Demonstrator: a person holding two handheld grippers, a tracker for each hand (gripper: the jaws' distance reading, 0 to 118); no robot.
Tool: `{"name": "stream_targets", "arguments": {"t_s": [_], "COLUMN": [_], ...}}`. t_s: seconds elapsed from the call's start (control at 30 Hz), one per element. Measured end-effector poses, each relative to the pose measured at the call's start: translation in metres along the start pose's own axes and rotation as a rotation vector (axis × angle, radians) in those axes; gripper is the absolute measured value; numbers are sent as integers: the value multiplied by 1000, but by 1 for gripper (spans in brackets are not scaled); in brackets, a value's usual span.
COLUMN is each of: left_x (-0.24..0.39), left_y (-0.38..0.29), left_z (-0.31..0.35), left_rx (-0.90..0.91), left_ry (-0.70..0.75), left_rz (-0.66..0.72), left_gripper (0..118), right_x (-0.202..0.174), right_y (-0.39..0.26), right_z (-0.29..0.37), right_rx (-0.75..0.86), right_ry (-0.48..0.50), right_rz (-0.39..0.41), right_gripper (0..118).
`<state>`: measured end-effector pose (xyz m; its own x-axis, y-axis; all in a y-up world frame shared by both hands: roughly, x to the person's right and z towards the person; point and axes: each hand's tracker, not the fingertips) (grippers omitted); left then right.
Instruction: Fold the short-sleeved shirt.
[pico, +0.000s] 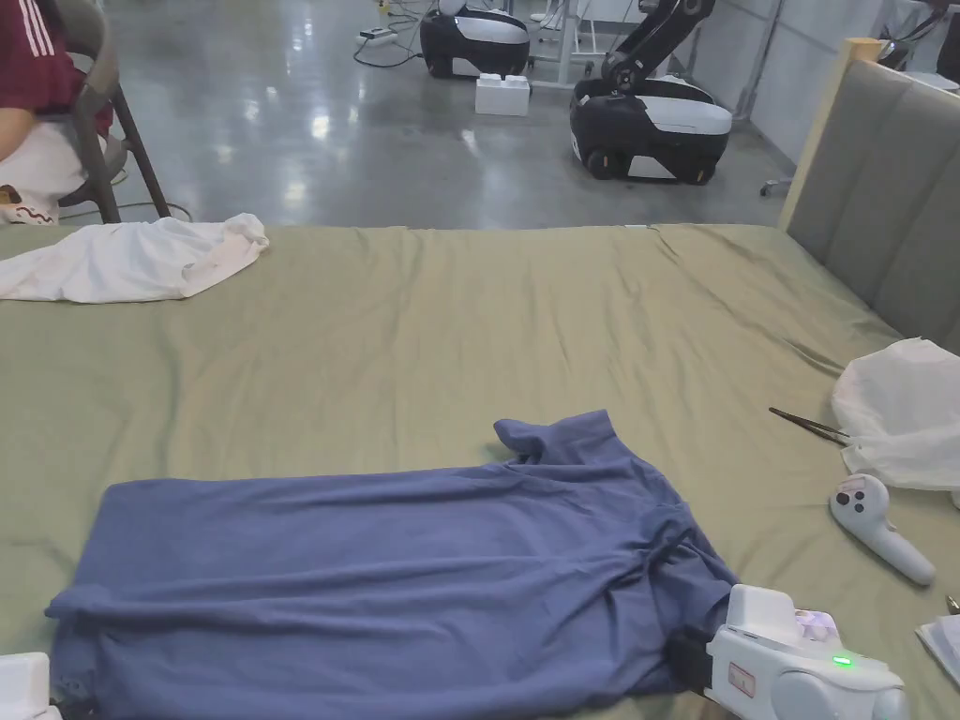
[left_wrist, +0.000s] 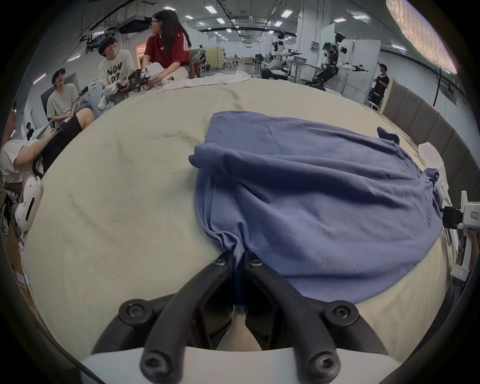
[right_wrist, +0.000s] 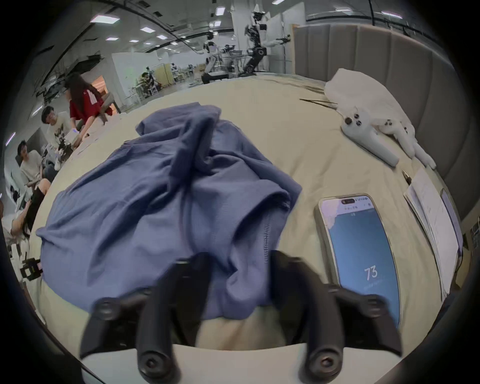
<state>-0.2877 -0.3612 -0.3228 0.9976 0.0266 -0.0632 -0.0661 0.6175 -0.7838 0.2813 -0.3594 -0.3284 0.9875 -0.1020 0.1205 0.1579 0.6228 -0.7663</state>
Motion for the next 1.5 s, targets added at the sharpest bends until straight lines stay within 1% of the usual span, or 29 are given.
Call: {"name": "stream_targets", "arguments": {"t_s": [0.03, 0.1, 0.17, 0.23, 0.27, 0.3, 0.33, 0.43, 0.53, 0.6, 0.67, 0.7, 0.73, 0.77, 0.8, 0.83, 0.9, 1.0, 1.07, 1.13, 1.2, 1.23, 1.27, 1.3, 1.33, 1.37, 1.4, 1.47, 1.5], "left_x": [-1, -6, -15, -21, -23, -24, -25, -27, -32, -33, -31, -31, -33, -35, -37, -37, -32, -17, -5, 4, 13, 16, 19, 21, 24, 28, 31, 35, 37], "left_y": [0, 3, 4, 0, -5, -12, -18, -49, -83, -103, -114, -117, -110, -107, -105, -104, -93, -82, -76, -69, -64, -63, -60, -60, -60, -59, -58, -59, -61], "left_z": [0, 5, 22, 43, 59, 73, 84, 113, 135, 141, 143, 144, 144, 144, 147, 154, 178, 223, 248, 268, 286, 293, 298, 303, 306, 308, 307, 305, 304], "left_rx": [0, -11, 26, 44, 87, 100, 96, 73, 26, 6, 8, 19, 25, 18, 47, 83, 197, 414, 512, 584, 644, 663, 681, 694, 694, 692, 687, 679, 680], "left_ry": [-4, -26, -47, -42, -55, -65, -63, -33, -60, -72, -61, -57, -53, -34, -13, 4, -7, 15, 32, 43, 22, 4, -17, -59, -71, -57, -63, -76, -77], "left_rz": [-1, 31, 84, 89, 80, 81, 84, 39, 73, 87, 71, 68, 77, 90, 106, 98, 44, -14, -31, -30, -22, -17, -10, -18, -25, -33, -47, -71, -77], "left_gripper": [5, 2, 1, 1, 1, 1, 1, 1, 1, 1, 1, 5, 17, 35, 70, 83, 84, 84, 84, 84, 84, 80, 72, 53, 40, 28, 16, 0, 0], "right_x": [1, 3, 1, -2, -8, -6, -5, -4, 5, 9, 8, 6, 4, 1, -2, -2, -5, -13, -26, -39, -51, -55, -59, -63, -65, -69, -73, -73, -75], "right_y": [1, 1, 0, -5, -8, -16, -21, -46, -72, -88, -99, -103, -106, -108, -106, -106, -100, -87, -78, -68, -60, -58, -58, -58, -57, -58, -59, -63, -64], "right_z": [1, 5, 18, 37, 49, 59, 66, 92, 117, 131, 137, 140, 142, 144, 144, 145, 159, 184, 207, 224, 238, 242, 246, 249, 249, 250, 251, 250, 249], "right_rx": [2, 1, 21, 66, 56, 62, 46, 28, -2, -24, -35, -44, -44, -43, -35, -25, 50, 218, 368, 452, 504, 518, 521, 533, 543, 546, 553, 569, 558], "right_ry": [50, 23, 11, -65, -88, -49, -32, -70, -58, -61, -53, -51, -55, -72, -98, -80, -26, 113, 141, 159, 187, 202, 207, 212, 211, 197, 188, 222, 237], "right_rz": [-8, -37, -42, -8, -22, -35, -12, 63, 62, 41, 59, 80, 82, 101, 138, 145, 122, 87, 90, 109, 119, 124, 134, 149, 164, 188, 205, 217, 216], "right_gripper": [4, 3, 3, 3, 3, 3, 3, 3, 3, 3, 3, 4, 8, 24, 59, 74, 73, 73, 73, 73, 72, 70, 61, 39, 20, 9, 7, 1, 1]}}
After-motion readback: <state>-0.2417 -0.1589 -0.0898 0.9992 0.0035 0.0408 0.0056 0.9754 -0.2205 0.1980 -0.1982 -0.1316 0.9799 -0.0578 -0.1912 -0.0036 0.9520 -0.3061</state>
